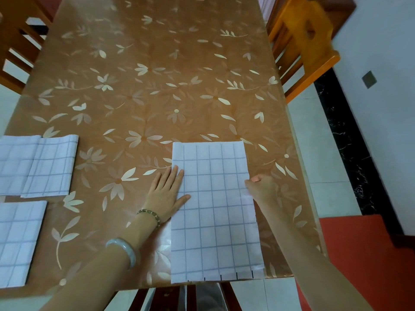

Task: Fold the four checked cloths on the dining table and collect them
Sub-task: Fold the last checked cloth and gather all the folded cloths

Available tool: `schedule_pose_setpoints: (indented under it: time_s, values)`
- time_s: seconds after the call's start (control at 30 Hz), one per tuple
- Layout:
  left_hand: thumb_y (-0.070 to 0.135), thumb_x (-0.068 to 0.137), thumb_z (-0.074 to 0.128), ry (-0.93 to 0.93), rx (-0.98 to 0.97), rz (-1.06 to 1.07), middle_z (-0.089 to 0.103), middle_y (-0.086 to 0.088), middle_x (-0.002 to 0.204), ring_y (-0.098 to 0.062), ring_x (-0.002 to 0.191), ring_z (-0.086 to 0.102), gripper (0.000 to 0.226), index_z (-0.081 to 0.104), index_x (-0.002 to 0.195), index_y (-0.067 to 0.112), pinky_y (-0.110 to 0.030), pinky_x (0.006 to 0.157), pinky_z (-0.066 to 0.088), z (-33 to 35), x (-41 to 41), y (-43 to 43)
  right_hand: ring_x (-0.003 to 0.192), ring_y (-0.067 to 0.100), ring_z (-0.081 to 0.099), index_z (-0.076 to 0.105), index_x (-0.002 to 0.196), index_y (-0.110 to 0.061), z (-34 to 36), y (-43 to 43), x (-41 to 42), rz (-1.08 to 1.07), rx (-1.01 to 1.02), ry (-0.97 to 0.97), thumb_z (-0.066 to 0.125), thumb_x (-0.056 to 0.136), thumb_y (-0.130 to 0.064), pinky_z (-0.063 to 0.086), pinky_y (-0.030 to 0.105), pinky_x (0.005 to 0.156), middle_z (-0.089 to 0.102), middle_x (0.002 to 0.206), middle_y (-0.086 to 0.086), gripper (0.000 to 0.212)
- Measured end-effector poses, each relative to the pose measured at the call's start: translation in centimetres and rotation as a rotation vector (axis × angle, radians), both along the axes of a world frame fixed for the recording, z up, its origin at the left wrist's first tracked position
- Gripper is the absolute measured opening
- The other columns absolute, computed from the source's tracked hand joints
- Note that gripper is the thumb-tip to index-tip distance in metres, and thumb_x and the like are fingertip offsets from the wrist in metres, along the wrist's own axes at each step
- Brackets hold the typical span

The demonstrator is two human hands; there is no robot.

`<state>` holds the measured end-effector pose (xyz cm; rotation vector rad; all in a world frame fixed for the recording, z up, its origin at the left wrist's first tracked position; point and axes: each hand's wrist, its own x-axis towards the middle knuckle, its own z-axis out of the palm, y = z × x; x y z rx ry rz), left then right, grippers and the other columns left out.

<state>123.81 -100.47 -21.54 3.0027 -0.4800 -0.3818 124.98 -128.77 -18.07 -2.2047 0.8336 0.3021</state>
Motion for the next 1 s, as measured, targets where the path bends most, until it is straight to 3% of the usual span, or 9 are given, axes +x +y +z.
schedule_pose_setpoints:
  time_s: [0.07, 0.2, 0.3, 0.47, 0.6, 0.67, 0.73, 0.83, 1.0]
  values:
    - [0.065, 0.094, 0.008, 0.000, 0.009, -0.007, 0.038, -0.014, 0.149, -0.030, 0.137, 0.037, 0.080, 0.034, 0.145, 0.008, -0.043, 0.111, 0.018, -0.1, 0.0, 0.0, 0.067, 0.017, 0.050, 0.059, 0.088, -0.001, 0.4, 0.4, -0.1, 0.091, -0.140, -0.041, 0.065, 0.081, -0.013, 0.034, 0.022, 0.053, 0.062, 0.082, 0.014, 0.016]
    - [0.067, 0.093, 0.009, -0.005, 0.014, -0.019, 0.042, -0.014, 0.146, -0.031, 0.134, 0.042, 0.083, 0.041, 0.142, 0.008, -0.043, 0.109, 0.022, -0.1, 0.3, 0.1, 0.097, 0.027, 0.054, 0.061, 0.108, -0.009, 0.5, 2.5, 0.5, 0.419, -0.509, -0.323, 0.074, 0.073, -0.010, 0.047, 0.037, 0.079, 0.058, 0.105, 0.011, 0.038]
    - [0.069, 0.092, 0.012, -0.013, 0.006, -0.045, 0.048, -0.016, 0.141, -0.033, 0.130, 0.046, 0.084, 0.047, 0.137, 0.008, -0.046, 0.106, 0.032, 0.1, 0.7, 0.3, 0.118, 0.038, 0.052, 0.067, 0.106, -0.003, -0.3, 5.6, 2.1, 0.637, -0.390, -0.466, 0.066, 0.077, 0.001, 0.045, 0.046, 0.095, 0.056, 0.125, 0.021, 0.029]
    - [0.071, 0.089, 0.018, -0.072, -0.007, -0.138, 0.048, -0.016, 0.141, -0.036, 0.133, 0.042, 0.086, 0.054, 0.130, 0.005, -0.050, 0.110, 0.024, 0.0, 1.7, 0.7, 0.130, 0.039, 0.044, 0.056, 0.127, 0.000, -3.1, 9.2, 4.5, 0.939, -0.404, -0.371, 0.059, 0.087, -0.008, 0.037, 0.051, 0.106, 0.049, 0.137, 0.024, 0.041]
    - [0.074, 0.083, 0.032, -0.119, -0.041, -0.210, 0.043, -0.018, 0.144, -0.033, 0.138, 0.034, 0.083, 0.056, 0.120, 0.003, -0.050, 0.112, 0.020, -0.1, 2.7, 0.9, 0.136, 0.031, 0.039, 0.044, 0.140, -0.010, -5.0, 8.4, 4.2, 1.011, -0.537, -0.355, 0.031, 0.098, -0.028, 0.029, 0.047, 0.112, 0.042, 0.146, 0.015, 0.048]
    - [0.066, 0.088, 0.035, -0.156, -0.093, -0.216, 0.046, -0.018, 0.142, -0.031, 0.138, 0.035, 0.068, 0.057, 0.110, 0.005, -0.048, 0.113, 0.020, 0.2, 3.7, 0.6, 0.138, 0.028, 0.036, 0.041, 0.143, -0.012, -5.2, 8.3, 3.9, 1.018, -0.565, -0.351, 0.026, 0.099, -0.031, 0.027, 0.046, 0.114, 0.039, 0.149, 0.013, 0.050]
    - [0.055, 0.093, 0.032, -0.156, -0.093, -0.193, 0.048, -0.017, 0.141, -0.030, 0.136, 0.038, 0.062, 0.057, 0.117, 0.003, -0.043, 0.114, 0.016, 0.1, 5.0, 0.0, 0.139, 0.027, 0.035, 0.040, 0.143, -0.012, -5.2, 8.4, 3.8, 1.008, -0.566, -0.360, 0.028, 0.099, -0.031, 0.027, 0.047, 0.114, 0.038, 0.150, 0.012, 0.050]
    - [0.054, 0.095, 0.019, -0.110, -0.050, -0.148, 0.039, -0.014, 0.149, -0.026, 0.138, 0.036, 0.073, 0.040, 0.142, 0.003, -0.041, 0.115, 0.011, -0.5, 6.8, -0.4, 0.141, 0.027, 0.031, 0.037, 0.145, -0.011, -5.4, 8.4, 3.8, 0.994, -0.559, -0.369, 0.027, 0.099, -0.030, 0.026, 0.047, 0.114, 0.035, 0.151, 0.013, 0.051]
    - [0.085, 0.073, -0.003, -0.044, 0.024, -0.168, 0.002, -0.001, 0.159, -0.014, 0.147, 0.004, 0.107, 0.004, 0.153, 0.013, -0.046, 0.119, 0.000, -0.6, 8.8, 1.7, 0.143, 0.028, 0.026, 0.031, 0.147, -0.008, -5.4, 8.2, 3.9, 0.967, -0.568, -0.327, 0.024, 0.098, -0.037, 0.022, 0.046, 0.117, 0.029, 0.153, 0.015, 0.057]
